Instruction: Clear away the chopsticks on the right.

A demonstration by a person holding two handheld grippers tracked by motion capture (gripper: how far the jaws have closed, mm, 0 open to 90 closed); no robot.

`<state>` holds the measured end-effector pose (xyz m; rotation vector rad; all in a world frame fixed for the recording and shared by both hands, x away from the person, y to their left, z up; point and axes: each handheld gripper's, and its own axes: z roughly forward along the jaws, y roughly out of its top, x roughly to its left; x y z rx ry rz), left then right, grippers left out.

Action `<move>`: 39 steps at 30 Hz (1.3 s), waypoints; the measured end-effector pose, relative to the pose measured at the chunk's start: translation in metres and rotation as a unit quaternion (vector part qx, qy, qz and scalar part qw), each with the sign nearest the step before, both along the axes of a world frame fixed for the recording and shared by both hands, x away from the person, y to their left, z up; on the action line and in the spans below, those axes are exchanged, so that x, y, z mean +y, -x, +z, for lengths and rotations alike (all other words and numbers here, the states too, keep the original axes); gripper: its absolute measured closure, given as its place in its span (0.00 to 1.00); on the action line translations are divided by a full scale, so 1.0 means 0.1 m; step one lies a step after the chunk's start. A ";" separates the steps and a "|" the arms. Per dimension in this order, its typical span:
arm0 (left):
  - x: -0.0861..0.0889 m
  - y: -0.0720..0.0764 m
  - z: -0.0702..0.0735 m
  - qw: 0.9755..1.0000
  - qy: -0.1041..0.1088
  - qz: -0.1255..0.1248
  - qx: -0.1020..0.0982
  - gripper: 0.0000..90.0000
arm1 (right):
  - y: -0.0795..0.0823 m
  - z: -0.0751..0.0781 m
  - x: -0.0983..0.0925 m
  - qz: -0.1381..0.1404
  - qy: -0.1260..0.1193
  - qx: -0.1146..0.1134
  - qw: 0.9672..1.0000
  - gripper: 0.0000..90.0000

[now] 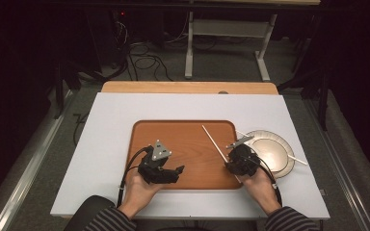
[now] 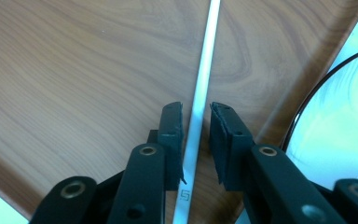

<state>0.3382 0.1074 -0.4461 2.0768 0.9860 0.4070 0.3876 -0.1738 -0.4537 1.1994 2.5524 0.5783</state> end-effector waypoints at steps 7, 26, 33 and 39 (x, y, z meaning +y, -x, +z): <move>0.01 0.00 0.01 1.000 0.002 0.002 0.000 0.31 | 0.06 0.09 -0.02 0.009 -0.022 -0.005 1.000 0.82; 0.02 0.00 0.00 1.000 0.001 0.004 0.000 0.31 | 0.23 0.81 -0.71 0.022 -0.082 -0.074 0.994 0.78; 0.03 -0.01 0.00 1.000 0.002 0.009 0.001 0.32 | 0.11 0.92 -1.21 -0.031 -0.083 -0.084 0.993 0.82; 0.04 0.00 0.00 1.000 0.002 0.010 0.001 0.32 | 0.00 0.91 -1.53 -0.061 -0.064 -0.084 0.993 0.85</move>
